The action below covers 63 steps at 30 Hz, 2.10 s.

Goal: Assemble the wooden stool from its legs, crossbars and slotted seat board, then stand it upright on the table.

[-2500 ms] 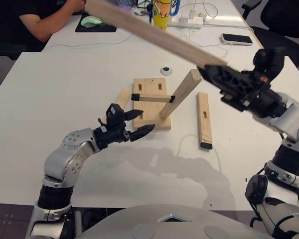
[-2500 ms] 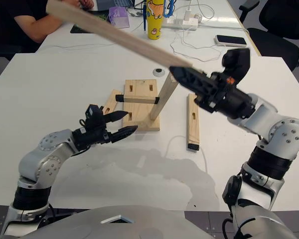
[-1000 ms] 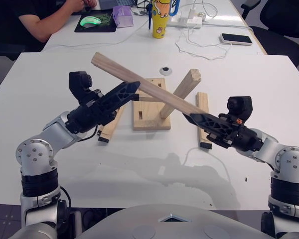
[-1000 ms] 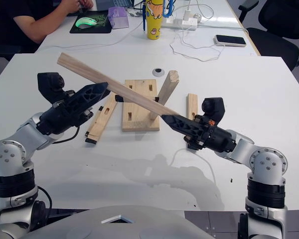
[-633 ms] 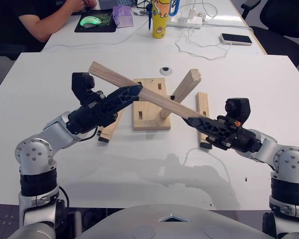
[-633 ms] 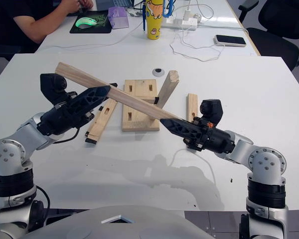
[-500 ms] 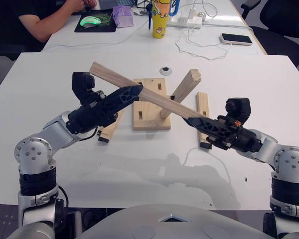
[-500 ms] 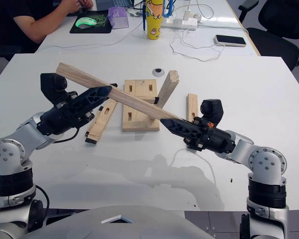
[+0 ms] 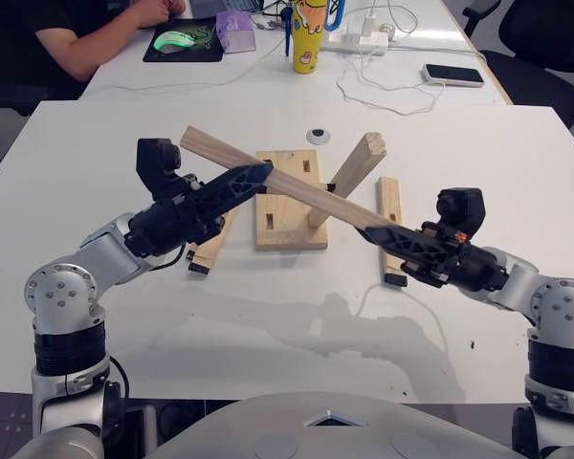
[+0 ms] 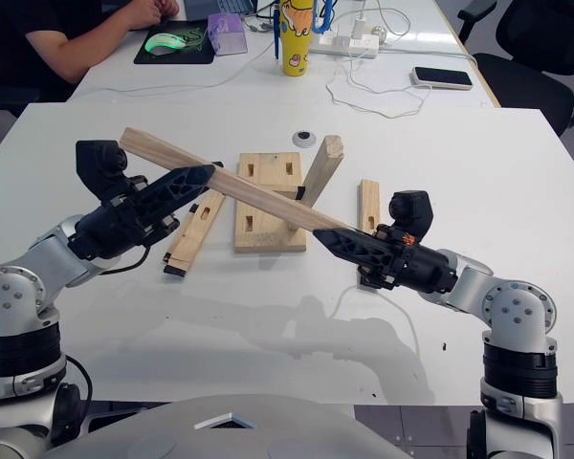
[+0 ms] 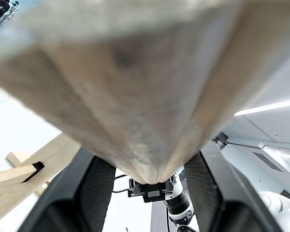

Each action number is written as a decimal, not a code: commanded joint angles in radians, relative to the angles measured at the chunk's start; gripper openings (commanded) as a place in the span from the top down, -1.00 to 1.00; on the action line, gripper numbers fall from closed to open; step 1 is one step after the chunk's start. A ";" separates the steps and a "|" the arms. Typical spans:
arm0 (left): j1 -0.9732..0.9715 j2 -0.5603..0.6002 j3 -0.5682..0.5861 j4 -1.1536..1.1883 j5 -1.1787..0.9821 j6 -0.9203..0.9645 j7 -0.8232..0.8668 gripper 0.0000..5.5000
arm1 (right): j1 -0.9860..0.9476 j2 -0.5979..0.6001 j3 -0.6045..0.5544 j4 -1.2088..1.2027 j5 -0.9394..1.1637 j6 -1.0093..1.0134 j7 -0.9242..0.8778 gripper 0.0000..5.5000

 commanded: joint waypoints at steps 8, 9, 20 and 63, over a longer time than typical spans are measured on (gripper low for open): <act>-0.009 0.045 0.062 0.038 0.046 -0.027 -0.032 0.26 | 0.057 -0.067 0.011 0.019 -0.087 0.024 0.073 -0.09; -0.007 0.060 0.072 0.043 0.056 -0.025 -0.041 0.26 | 0.071 -0.081 0.013 0.012 -0.121 0.008 0.092 -0.15; 0.053 0.398 0.200 0.139 0.268 0.032 -0.327 0.26 | 0.153 -0.078 0.332 0.002 -0.880 -0.556 0.117 -0.33; -0.112 0.322 0.033 0.262 0.962 -0.391 -0.446 0.26 | 0.164 0.334 0.351 0.093 -1.039 -0.826 -0.291 0.14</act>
